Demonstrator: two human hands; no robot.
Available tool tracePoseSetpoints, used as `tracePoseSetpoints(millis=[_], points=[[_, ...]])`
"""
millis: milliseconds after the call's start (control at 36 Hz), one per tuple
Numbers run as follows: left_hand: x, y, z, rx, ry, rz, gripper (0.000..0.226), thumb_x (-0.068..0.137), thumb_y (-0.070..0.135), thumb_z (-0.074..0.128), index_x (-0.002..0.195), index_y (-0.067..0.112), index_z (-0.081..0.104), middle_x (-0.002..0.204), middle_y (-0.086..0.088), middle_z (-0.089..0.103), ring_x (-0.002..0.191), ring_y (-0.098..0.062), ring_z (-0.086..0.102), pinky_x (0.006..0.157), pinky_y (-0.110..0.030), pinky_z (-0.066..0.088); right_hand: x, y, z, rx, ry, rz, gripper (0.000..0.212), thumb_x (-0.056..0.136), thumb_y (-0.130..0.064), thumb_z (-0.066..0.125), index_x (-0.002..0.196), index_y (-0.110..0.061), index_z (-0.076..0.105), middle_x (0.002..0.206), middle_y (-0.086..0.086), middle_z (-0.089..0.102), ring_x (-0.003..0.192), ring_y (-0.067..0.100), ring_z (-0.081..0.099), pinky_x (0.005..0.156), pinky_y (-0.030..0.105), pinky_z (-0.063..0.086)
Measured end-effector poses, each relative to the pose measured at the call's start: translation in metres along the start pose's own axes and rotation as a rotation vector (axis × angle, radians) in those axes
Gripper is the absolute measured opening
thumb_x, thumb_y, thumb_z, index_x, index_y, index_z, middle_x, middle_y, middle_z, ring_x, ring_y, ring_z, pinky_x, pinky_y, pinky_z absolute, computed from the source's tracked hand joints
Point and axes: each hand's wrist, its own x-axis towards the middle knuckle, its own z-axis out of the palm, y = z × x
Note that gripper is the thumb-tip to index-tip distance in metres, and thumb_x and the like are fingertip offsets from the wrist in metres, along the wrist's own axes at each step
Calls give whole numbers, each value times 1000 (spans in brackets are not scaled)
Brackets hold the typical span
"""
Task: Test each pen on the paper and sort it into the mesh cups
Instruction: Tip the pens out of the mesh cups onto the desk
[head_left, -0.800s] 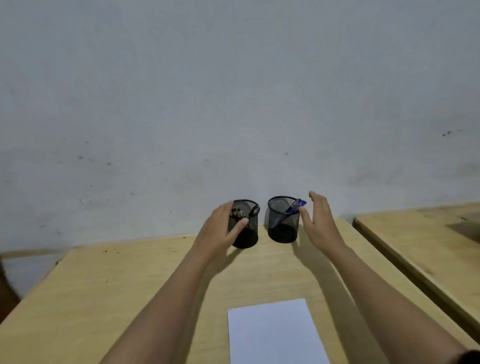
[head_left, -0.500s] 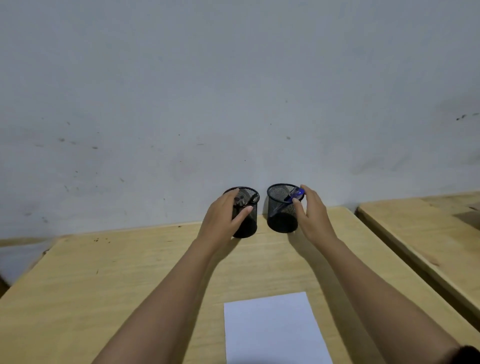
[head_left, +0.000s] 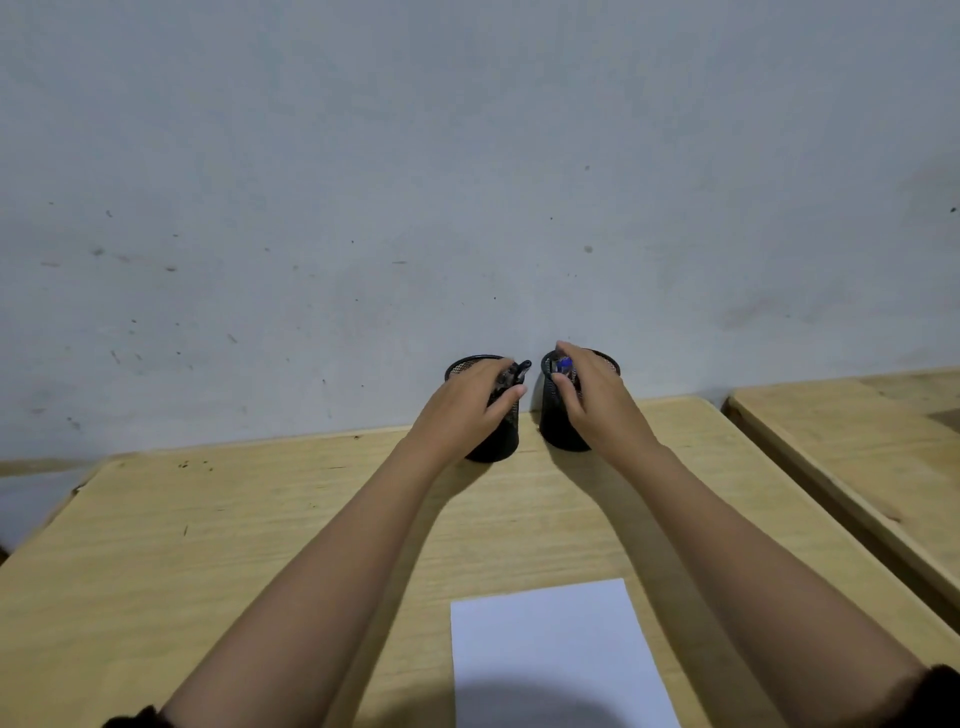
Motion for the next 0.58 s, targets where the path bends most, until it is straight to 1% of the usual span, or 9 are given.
tracePoseSetpoints(millis=[83, 167, 194, 222, 278, 333, 417, 528, 583], points=[[5, 0, 0, -44, -35, -8, 47, 96, 42, 44, 136, 18, 45, 136, 4, 52, 126, -13, 46, 99, -31, 41, 5, -1, 2, 19, -16, -21, 41, 97, -24, 42, 136, -12, 40, 132, 4, 55, 123, 18, 49, 98, 30, 40], [9, 1, -2, -71, -57, -4, 42, 95, 39, 47, 131, 18, 50, 124, 2, 60, 115, -14, 52, 94, -36, 46, 8, -1, 3, 6, -6, -46, 35, 96, -23, 45, 130, -12, 46, 122, 4, 61, 111, 19, 56, 88, 31, 45], [10, 2, -2, -85, -59, 0, 38, 95, 38, 48, 127, 18, 54, 115, 0, 63, 108, -15, 55, 89, -37, 48, 8, -1, 3, 3, 8, -48, 33, 96, -21, 46, 128, -12, 48, 119, 4, 62, 108, 20, 58, 85, 31, 46], [11, 2, -1, -94, -57, 7, 32, 94, 37, 49, 117, 17, 59, 103, -1, 65, 97, -17, 58, 83, -38, 49, 9, -1, 3, 6, 20, -47, 31, 96, -19, 47, 126, -12, 50, 117, 4, 64, 105, 20, 59, 83, 32, 48], [14, 3, -1, -105, -48, 10, 28, 93, 36, 51, 97, 10, 62, 82, -6, 62, 78, -20, 56, 70, -40, 46, 9, -1, 3, 26, 32, -47, 28, 95, -15, 47, 122, -11, 53, 112, 5, 66, 101, 21, 61, 82, 38, 50], [16, 3, 0, -127, -46, 5, 31, 92, 35, 54, 88, 5, 59, 74, -10, 59, 68, -21, 51, 61, -35, 39, 10, -1, 4, 57, 26, -48, 24, 95, -12, 46, 118, -8, 54, 108, 6, 67, 98, 23, 62, 82, 41, 50], [16, 3, 0, -155, -41, -3, 31, 91, 34, 56, 85, 4, 60, 71, -12, 58, 64, -25, 50, 59, -31, 34, 10, -2, 4, 98, 16, -40, 21, 95, -9, 45, 114, -7, 55, 104, 6, 66, 93, 22, 61, 81, 37, 48], [16, 4, -2, -185, -31, -16, 33, 92, 31, 56, 80, 0, 56, 61, -6, 46, 57, -16, 38, 57, -31, 29, 10, -3, 2, 142, 2, -32, 20, 95, -7, 44, 112, -6, 55, 103, 5, 66, 93, 18, 60, 82, 31, 46], [14, 5, -2, -179, -11, -14, 34, 92, 31, 55, 77, 0, 54, 61, -3, 44, 57, -16, 37, 56, -32, 29, 10, -3, 2, 170, -8, -12, 21, 95, -6, 43, 112, -6, 55, 104, 5, 66, 94, 14, 59, 84, 28, 46]])
